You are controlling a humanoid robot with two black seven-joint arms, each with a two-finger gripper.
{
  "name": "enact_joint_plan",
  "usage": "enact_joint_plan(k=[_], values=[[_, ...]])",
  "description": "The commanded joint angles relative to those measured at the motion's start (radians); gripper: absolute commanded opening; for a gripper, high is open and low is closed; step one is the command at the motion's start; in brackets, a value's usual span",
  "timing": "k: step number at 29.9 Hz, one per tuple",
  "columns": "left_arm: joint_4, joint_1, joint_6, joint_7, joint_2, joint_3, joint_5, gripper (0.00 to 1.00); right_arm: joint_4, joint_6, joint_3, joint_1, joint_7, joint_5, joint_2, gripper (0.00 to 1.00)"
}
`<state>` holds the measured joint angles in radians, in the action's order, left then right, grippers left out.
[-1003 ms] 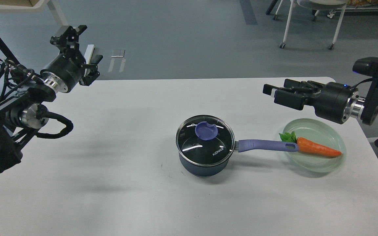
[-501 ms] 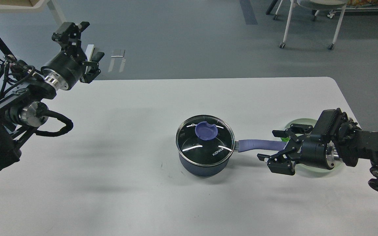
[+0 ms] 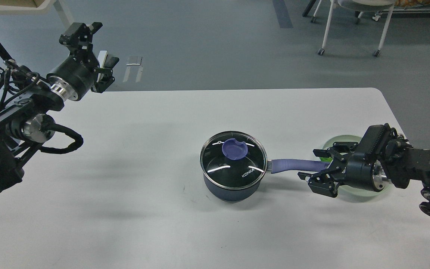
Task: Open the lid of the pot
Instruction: 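Reach the right gripper down and grasp the purple saucepan handle, then extend the left gripper over the pot and grasp the blue lid knob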
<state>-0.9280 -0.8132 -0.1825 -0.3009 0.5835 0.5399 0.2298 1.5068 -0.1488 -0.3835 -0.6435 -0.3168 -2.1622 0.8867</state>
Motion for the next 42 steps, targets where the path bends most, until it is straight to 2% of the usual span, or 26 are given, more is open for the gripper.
enact_joint_plan(k=[1,8,11,19,28,37,42], values=[[-0.002,-0.001,0.000,0.000,0.004,0.002,0.017,0.99,0.006,0.000,0.002,0.001,-0.001,0.002,0.000,0.56],[-0.025,-0.004,0.000,0.000,0.033,0.002,0.017,0.99,0.039,-0.002,0.015,0.002,-0.001,0.002,0.001,0.41],[-0.040,-0.006,0.002,0.000,0.041,0.002,0.017,0.99,0.044,-0.002,0.040,0.001,-0.001,0.002,0.008,0.39],[-0.057,-0.008,0.002,0.002,0.064,0.002,0.017,0.99,0.047,0.000,0.041,-0.001,-0.001,0.027,0.015,0.41],[-0.057,-0.015,0.002,0.002,0.062,0.002,0.017,0.99,0.046,-0.002,0.040,-0.016,-0.001,0.031,0.018,0.64],[-0.057,-0.021,0.002,0.002,0.064,0.002,0.017,0.99,0.041,-0.003,0.041,-0.005,-0.001,0.035,0.017,0.62],[-0.057,-0.021,0.000,0.002,0.076,0.002,0.017,0.99,0.043,-0.003,0.041,-0.005,-0.001,0.050,0.017,0.54]])
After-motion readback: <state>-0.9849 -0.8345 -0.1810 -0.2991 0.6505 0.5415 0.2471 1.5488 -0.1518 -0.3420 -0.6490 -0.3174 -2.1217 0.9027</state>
